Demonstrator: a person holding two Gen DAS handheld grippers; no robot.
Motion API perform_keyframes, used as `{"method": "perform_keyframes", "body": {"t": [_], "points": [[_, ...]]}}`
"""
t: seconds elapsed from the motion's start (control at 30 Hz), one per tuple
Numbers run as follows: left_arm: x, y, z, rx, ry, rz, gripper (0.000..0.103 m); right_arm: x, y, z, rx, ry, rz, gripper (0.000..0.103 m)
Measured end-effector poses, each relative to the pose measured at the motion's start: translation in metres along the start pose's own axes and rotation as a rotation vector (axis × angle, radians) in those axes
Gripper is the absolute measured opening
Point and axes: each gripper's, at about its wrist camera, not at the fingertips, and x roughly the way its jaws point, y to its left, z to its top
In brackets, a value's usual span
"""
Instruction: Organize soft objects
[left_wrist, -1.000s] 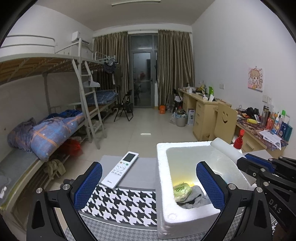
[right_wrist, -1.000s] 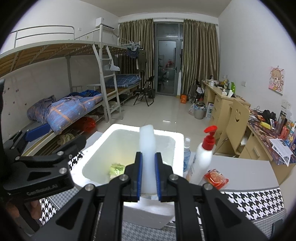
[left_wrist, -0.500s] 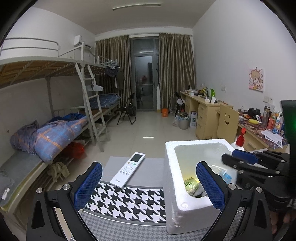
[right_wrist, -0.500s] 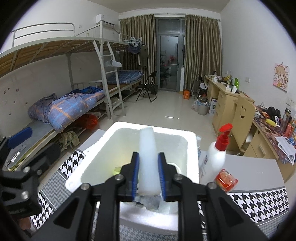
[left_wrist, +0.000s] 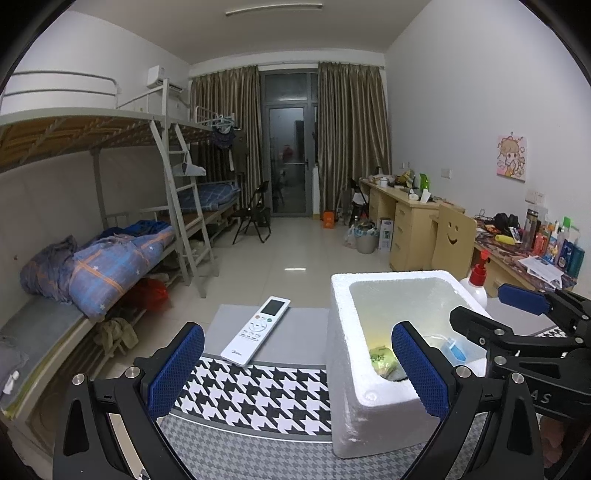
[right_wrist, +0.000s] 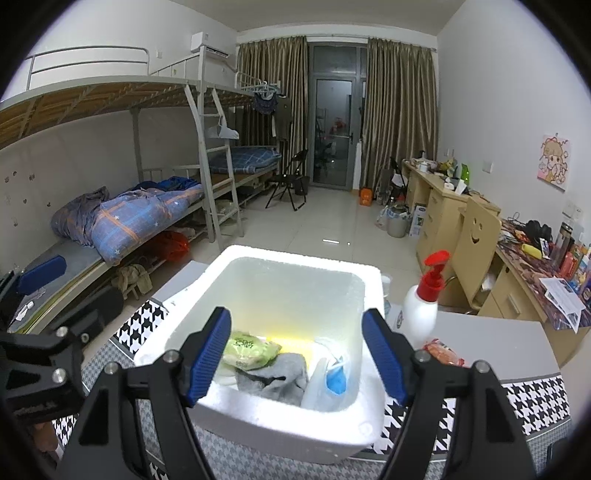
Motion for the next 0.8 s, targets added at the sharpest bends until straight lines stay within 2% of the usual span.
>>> {"method": "perform_keyframes", "body": {"t": [0.23,0.33,0.43,0.8], "points": [[-0.023,-0.003,-0.006,0.0,-0.011,-0.031,0.102,-0.027,-0.001,-0.006,0.013,-0.026,0.008,0.078],[-0.033,-0.001,-0.008,-0.011,-0.018,-0.037,0.102,-0.042,-0.003,-0.01,0.035,-0.051,0.001,0.086],[-0.045,-0.002,-0.011,-0.012,-0.025,-0.048,0.102,-0.054,-0.003,-0.014,0.039,-0.07,0.01,0.099],[-0.088,-0.005,-0.029,-0.013,-0.066,-0.076,0.102,-0.095,0.007,-0.035,0.027,-0.129,-0.023,0.1]]}}
